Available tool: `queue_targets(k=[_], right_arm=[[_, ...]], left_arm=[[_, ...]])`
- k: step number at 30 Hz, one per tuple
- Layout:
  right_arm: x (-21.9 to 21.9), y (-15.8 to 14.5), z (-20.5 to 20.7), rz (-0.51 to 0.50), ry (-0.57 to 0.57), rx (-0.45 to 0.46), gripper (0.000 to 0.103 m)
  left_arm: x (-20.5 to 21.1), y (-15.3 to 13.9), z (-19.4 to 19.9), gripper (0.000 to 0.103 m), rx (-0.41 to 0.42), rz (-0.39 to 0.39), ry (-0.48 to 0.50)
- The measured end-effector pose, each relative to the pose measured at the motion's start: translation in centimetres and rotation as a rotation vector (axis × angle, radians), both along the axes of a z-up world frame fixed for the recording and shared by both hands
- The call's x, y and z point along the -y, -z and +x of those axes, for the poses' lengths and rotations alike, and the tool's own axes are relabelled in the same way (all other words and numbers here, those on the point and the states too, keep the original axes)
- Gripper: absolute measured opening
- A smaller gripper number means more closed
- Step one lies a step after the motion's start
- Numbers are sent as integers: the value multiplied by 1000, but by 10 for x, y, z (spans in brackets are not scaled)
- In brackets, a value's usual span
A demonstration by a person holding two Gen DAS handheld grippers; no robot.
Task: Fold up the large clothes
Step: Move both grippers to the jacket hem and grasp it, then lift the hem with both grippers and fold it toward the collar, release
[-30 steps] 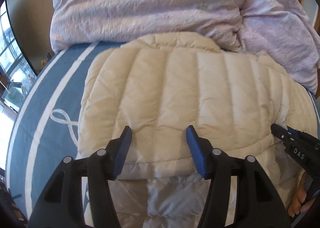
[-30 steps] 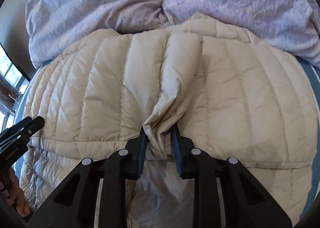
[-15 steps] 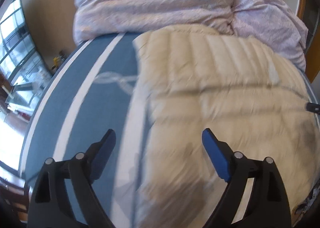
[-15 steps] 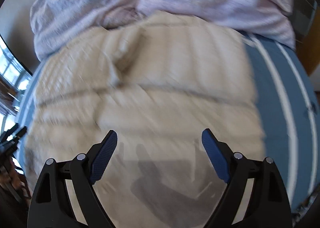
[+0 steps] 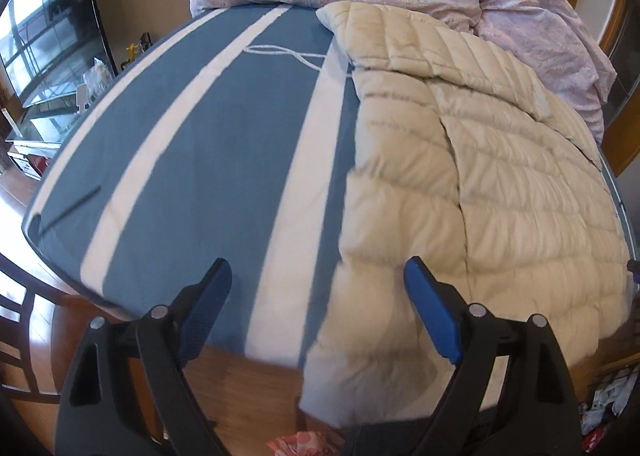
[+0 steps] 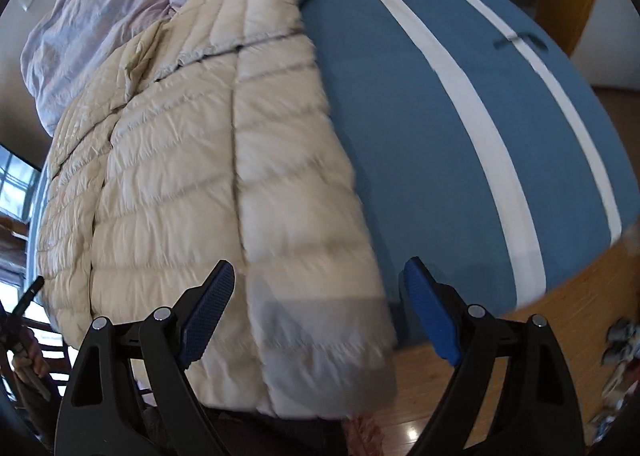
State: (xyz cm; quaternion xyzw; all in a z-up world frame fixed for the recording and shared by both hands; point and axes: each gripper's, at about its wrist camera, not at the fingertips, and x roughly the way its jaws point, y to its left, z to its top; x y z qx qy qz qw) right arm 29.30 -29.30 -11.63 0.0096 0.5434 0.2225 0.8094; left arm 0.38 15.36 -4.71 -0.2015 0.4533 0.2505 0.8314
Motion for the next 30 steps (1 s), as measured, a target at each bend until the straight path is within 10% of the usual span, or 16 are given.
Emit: queue_targets(k=[19,23,30], right_arm=[[28,16,-37,148,-40,-116,52],[28,19,-40,166,-56,-126,20],[19,-9,-39,155,-64,-41,9]], left_arm=[[48,3,-12,51,13,-15,69],[53,2,-11,23,-4,-5,77],[56,-11,-7,8,-19,46,95]])
